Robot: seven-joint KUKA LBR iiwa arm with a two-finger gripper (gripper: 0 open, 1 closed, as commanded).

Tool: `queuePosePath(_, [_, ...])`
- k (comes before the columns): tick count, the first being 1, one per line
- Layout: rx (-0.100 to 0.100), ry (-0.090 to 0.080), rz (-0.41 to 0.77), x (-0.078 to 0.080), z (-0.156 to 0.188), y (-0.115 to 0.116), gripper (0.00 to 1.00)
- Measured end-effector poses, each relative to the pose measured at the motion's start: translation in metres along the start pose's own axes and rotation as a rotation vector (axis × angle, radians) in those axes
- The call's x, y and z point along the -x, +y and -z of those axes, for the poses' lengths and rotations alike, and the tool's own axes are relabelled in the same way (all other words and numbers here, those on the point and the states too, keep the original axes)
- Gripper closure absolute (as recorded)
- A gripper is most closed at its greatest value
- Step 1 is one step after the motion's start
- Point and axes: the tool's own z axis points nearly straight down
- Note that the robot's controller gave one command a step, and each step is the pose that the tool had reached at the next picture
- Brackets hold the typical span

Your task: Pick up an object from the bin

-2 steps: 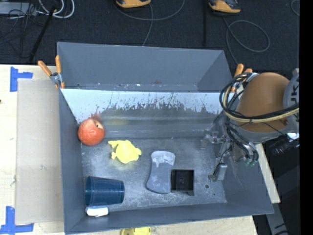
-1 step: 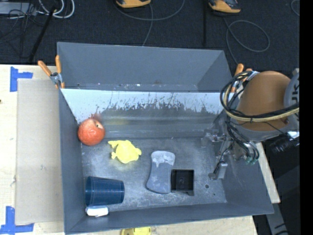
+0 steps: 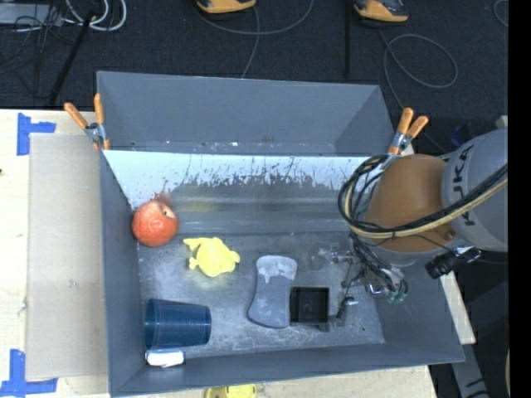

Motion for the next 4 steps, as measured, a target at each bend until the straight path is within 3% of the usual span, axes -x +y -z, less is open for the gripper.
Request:
queuePosePath(1, [0.003, 0.008, -0.022, -0.009, 0.005, 0.011, 0.00])
queuePosePath(2, [0.001, 0.003, -0.340, -0.006, 0.009, 0.034, 0.00])
queuePosePath(3, [0.003, 0.009, -0.234, -0.002, -0.013, 0.052, 0.00])
queuePosePath(4, [0.003, -0.005, -0.507, -0.017, -0.025, 0.078, 1.00])
